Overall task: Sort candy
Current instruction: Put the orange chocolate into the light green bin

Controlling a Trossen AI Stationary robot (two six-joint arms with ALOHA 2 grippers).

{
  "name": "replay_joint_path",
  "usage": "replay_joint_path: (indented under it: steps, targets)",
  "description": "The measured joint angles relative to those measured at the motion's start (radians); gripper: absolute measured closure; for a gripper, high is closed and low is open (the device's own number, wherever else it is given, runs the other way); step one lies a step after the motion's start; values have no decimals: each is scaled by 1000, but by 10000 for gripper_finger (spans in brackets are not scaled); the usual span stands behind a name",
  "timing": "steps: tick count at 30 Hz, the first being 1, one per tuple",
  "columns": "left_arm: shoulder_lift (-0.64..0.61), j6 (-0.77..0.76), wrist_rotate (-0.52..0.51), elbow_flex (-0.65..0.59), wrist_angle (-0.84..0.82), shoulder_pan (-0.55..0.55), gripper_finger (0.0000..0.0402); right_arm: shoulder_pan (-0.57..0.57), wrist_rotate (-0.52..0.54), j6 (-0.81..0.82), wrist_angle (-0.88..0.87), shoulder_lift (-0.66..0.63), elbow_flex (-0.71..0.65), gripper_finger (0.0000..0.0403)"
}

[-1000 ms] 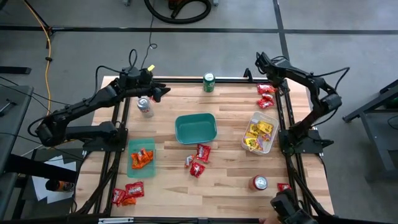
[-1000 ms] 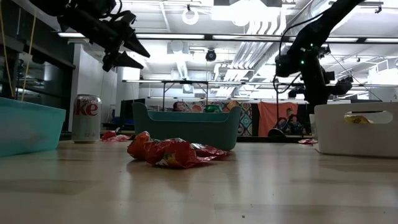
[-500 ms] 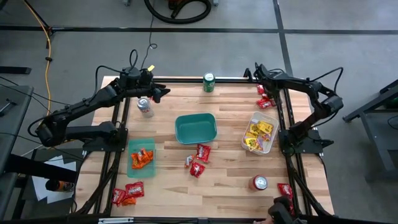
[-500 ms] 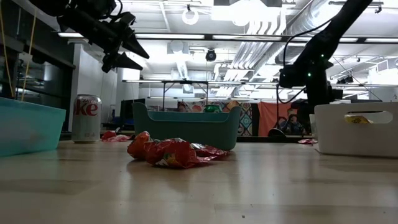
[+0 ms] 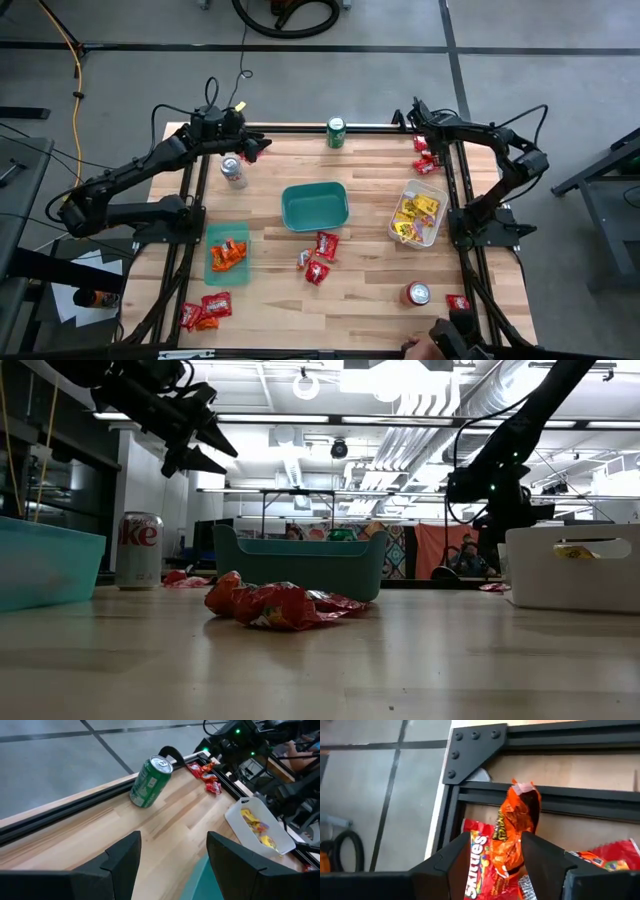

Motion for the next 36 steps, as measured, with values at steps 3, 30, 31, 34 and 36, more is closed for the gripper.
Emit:
replay_joint_path:
  steps: [3, 30, 31, 34, 36]
  targets:
    - [0, 2, 0, 0, 0, 2, 188, -2, -10, 34, -31, 23, 21, 235]
    - [0, 15, 0, 0, -15, 2, 188, 14, 32, -182, 126, -34, 26, 398]
    - [0, 15, 0, 0, -15, 2, 188, 4, 30, -187, 132, -22, 26, 400]
    - [0, 16, 0, 0, -19, 2, 188, -16, 13, -187, 81, 14, 38, 400]
    - [0, 16, 0, 0, -24, 2, 188, -26, 20, -183, 9, 35, 61, 402]
